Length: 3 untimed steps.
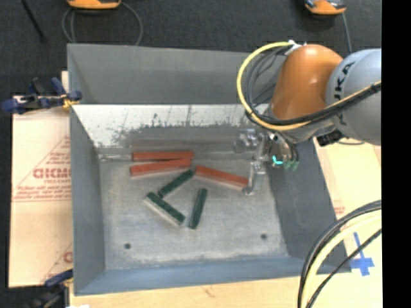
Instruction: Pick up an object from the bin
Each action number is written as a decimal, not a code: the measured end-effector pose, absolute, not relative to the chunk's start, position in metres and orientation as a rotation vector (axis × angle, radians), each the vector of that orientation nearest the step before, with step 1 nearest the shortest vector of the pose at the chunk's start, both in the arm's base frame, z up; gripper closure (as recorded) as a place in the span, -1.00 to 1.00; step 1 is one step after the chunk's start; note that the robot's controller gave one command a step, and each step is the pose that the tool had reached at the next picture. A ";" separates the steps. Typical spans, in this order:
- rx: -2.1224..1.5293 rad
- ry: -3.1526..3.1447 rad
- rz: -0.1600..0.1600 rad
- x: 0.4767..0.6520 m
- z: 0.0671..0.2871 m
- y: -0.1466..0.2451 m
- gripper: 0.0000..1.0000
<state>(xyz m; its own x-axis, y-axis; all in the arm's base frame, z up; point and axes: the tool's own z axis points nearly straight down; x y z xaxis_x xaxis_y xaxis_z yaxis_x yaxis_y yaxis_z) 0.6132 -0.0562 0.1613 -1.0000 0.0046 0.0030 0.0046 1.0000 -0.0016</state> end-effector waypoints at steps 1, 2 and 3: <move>0.530 -3.102 0.000 0.622 0.157 -0.008 -1.00; 0.638 -3.080 0.004 0.655 0.068 -0.024 -1.00; 0.864 -3.027 0.006 0.639 0.072 -0.035 -1.00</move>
Offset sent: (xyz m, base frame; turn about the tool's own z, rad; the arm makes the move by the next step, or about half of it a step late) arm 0.0074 0.0486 -0.0055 -0.3438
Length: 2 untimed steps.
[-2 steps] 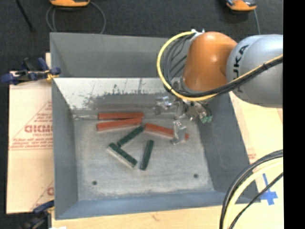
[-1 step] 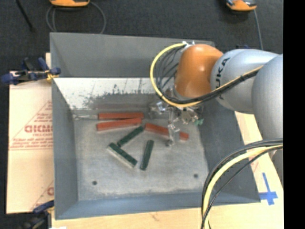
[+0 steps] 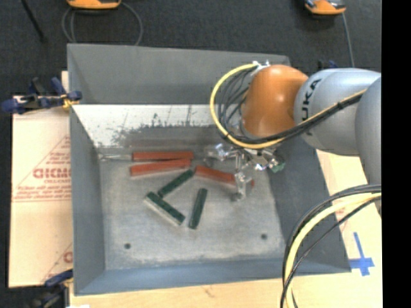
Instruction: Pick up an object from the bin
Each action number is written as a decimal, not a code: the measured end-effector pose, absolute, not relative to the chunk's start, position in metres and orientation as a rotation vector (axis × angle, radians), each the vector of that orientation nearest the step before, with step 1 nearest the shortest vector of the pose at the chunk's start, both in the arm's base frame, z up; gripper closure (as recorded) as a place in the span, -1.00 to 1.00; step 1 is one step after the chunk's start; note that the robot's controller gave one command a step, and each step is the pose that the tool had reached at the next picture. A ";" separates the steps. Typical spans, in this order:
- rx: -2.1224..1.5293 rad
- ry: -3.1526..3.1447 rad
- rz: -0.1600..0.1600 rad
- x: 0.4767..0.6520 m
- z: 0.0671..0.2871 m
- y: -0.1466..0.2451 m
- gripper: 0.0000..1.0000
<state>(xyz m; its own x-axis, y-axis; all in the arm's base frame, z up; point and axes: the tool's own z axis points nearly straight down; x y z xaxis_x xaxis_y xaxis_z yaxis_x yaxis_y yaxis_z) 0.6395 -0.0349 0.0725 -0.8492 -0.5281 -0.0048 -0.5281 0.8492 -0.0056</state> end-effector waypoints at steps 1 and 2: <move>-0.858 3.015 -0.004 0.640 0.072 -0.034 1.00; -0.851 3.011 -0.009 0.633 0.195 -0.039 1.00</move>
Offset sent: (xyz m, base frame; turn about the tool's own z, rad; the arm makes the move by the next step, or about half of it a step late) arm 0.0000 0.0000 0.0000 0.0000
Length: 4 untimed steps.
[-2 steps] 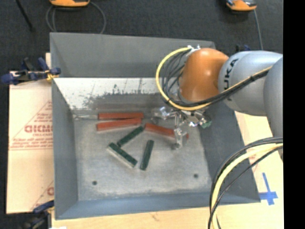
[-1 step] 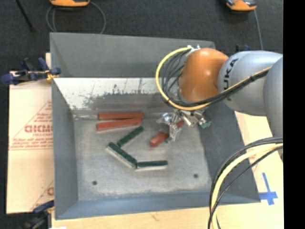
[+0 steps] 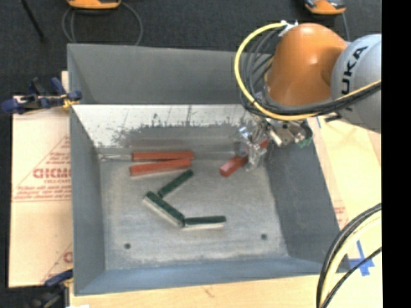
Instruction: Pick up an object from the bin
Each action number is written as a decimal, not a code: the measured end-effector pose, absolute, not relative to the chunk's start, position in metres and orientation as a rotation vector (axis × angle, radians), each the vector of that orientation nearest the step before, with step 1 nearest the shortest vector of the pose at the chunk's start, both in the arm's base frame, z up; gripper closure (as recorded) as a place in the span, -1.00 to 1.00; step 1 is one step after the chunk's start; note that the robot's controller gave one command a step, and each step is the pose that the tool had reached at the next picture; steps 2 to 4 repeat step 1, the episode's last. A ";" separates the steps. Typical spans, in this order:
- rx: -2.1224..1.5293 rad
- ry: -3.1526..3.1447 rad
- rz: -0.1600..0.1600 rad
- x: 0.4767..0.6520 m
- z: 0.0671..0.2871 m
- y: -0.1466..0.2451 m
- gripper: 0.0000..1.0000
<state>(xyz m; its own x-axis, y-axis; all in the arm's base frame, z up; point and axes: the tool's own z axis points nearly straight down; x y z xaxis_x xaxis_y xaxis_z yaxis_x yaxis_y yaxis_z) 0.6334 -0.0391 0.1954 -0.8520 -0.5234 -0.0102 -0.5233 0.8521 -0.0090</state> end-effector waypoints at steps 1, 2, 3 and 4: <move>-1.349 2.828 -0.006 0.656 0.286 -0.035 1.00; -1.349 2.828 -0.006 0.656 0.286 -0.035 1.00; -1.349 2.828 -0.006 0.656 0.286 -0.035 1.00; -1.349 2.828 -0.006 0.656 0.286 -0.035 1.00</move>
Offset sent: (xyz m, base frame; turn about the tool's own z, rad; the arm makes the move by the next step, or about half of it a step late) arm 0.0211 0.0055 0.0872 -0.3425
